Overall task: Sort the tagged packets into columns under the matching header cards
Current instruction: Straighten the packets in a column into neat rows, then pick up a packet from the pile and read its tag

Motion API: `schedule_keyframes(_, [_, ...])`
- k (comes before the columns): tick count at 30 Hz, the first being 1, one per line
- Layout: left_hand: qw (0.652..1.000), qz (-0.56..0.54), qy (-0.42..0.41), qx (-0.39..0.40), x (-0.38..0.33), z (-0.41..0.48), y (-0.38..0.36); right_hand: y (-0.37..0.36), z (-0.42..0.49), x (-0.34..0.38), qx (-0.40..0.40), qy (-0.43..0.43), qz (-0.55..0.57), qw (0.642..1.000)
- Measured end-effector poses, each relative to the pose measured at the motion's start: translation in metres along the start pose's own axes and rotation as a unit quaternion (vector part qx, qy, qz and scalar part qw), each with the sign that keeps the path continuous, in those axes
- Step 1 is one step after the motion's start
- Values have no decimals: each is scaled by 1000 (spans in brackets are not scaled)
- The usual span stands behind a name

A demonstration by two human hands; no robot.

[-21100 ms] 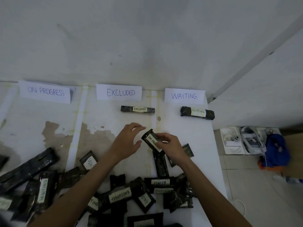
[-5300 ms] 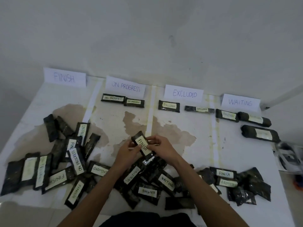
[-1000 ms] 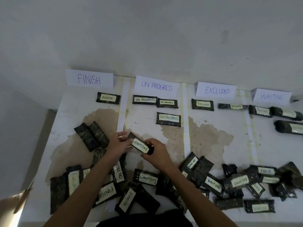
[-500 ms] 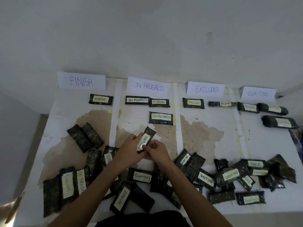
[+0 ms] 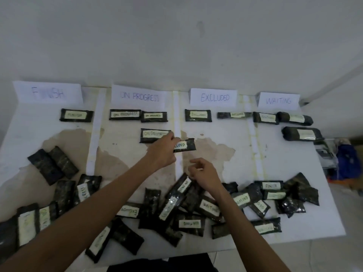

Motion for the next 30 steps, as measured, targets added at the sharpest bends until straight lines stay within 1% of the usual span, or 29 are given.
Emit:
schedule_keyframes(2, [1000,8,-17,-4,-18,27,-7,25,2,-16,-2,0,-17,1000])
schedule_keyframes(5, [999,25,-18,-17,-38,68,-17,50,3,-38,-3,2,-43,999])
schedule_keyframes(7, [999,29,-18,-24,-46,91,-26,62,3,-51,-9,14,-49,999])
schedule_keyframes(10, [999,32,-18,-20,-52,114,-42,72,5,-65,4,28,-48,998])
schedule_keyframes(15, [999,9,-25,-27,-48,127,-58,79,12,-74,29,45,-44,998])
schedule_keyframes(19, [997,-13,-52,-51,-46,122,-56,80,17,-72,44,56,-53,996])
schedule_keyframes(21, [995,-29,-57,-77,-47,109,-50,78,20,-66,54,63,-56,995])
schedule_keyframes(24, [991,-77,-12,-107,-45,74,-44,68,21,-57,77,76,-68,992])
schedule_keyframes(27, [988,-119,59,-83,-32,23,-60,57,19,-50,108,89,-80,987])
schedule_keyframes(30, [984,-118,118,-60,-15,-31,-86,48,13,-46,141,95,-92,981])
Point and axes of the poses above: each hand's wrist, its own z-axis towards the middle knuckle, its own y-axis out of the back of the hand, x = y × z, the point moved 6 cm from there along z, towards the middle knuckle, and after that the axes turned 14 degrees about y, right-handed, at the moved point
